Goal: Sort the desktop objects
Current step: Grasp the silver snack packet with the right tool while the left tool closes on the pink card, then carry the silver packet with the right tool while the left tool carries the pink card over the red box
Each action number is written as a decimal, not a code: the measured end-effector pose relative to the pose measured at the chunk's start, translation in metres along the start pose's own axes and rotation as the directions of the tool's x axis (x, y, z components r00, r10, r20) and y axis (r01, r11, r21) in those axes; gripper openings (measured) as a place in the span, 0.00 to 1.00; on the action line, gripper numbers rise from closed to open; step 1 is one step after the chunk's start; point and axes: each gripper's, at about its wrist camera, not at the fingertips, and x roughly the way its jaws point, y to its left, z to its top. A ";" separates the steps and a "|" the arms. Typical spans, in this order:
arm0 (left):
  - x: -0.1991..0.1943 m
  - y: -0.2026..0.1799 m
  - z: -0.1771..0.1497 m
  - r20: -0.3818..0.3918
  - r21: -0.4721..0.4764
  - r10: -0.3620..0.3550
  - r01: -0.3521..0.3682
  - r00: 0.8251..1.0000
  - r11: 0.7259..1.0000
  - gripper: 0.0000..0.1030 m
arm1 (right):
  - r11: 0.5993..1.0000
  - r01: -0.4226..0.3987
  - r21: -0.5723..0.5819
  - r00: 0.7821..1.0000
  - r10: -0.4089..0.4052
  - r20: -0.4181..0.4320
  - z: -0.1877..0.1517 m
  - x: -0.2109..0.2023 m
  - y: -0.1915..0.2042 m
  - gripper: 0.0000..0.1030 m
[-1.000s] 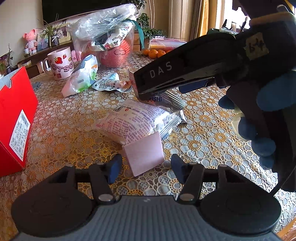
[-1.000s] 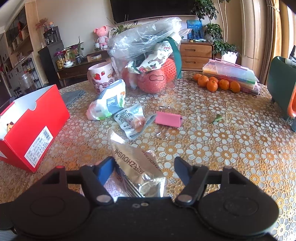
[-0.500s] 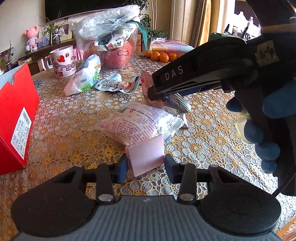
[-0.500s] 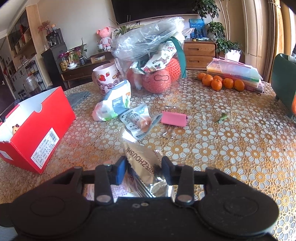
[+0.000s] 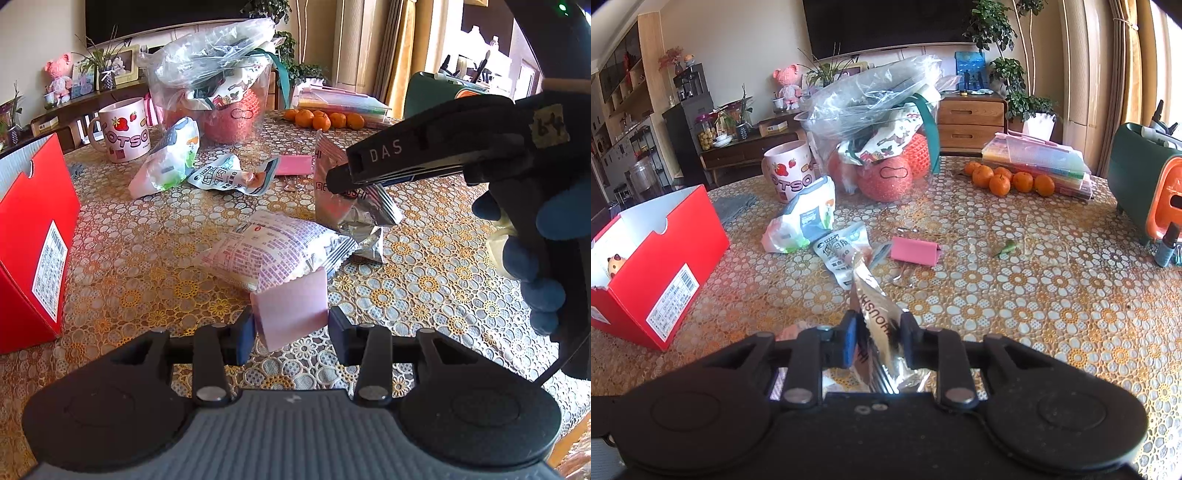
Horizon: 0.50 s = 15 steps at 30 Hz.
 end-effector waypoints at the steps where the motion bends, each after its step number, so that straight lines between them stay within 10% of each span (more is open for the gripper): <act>1: -0.002 0.000 0.000 -0.004 0.004 0.003 -0.003 1.000 1.000 0.39 | 1.000 0.000 -0.002 1.000 0.000 0.002 0.000 -0.002 0.000 0.23; 15: -0.036 0.010 0.006 -0.025 -0.010 -0.036 0.036 0.999 0.999 0.39 | 1.000 -0.004 0.006 1.000 0.004 0.007 -0.006 -0.048 -0.004 0.22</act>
